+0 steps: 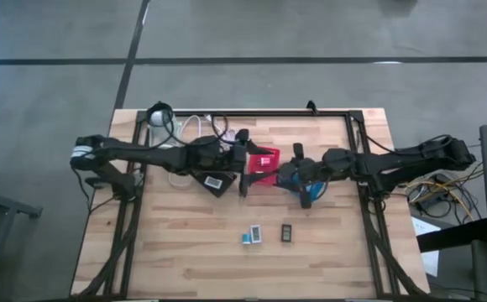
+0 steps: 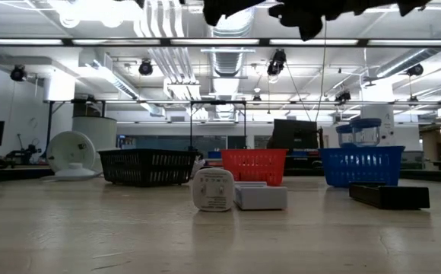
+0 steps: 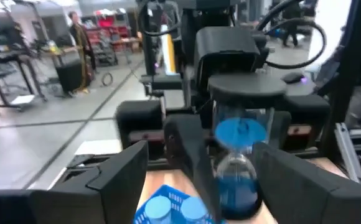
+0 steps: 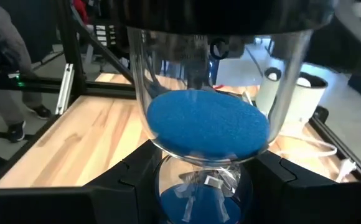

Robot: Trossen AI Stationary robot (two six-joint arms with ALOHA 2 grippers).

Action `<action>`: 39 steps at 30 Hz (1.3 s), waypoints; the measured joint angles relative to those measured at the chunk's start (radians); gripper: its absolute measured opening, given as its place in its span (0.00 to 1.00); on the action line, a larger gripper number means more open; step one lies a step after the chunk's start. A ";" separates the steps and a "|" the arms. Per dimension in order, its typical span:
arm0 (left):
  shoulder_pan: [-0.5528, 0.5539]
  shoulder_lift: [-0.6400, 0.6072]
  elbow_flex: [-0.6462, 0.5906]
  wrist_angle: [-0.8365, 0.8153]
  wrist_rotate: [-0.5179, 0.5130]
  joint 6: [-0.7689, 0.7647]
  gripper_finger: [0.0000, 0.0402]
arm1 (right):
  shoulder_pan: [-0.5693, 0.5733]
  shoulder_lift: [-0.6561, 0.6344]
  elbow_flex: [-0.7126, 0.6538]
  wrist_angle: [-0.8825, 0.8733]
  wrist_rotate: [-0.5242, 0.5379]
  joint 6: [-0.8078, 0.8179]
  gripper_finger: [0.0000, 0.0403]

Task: Pick & Place Office items
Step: Put the black hourglass into the blue basket

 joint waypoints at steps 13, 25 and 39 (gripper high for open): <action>0.001 0.097 0.158 -0.087 0.083 -0.011 0.74 | 0.000 0.034 0.037 -0.005 0.004 -0.015 0.41; 0.014 0.126 0.201 -0.129 0.093 0.002 0.74 | -0.001 0.073 0.065 -0.008 0.005 -0.007 0.41; 0.016 0.143 0.211 -0.120 0.094 0.072 0.63 | -0.001 0.107 0.097 -0.013 0.008 -0.010 0.40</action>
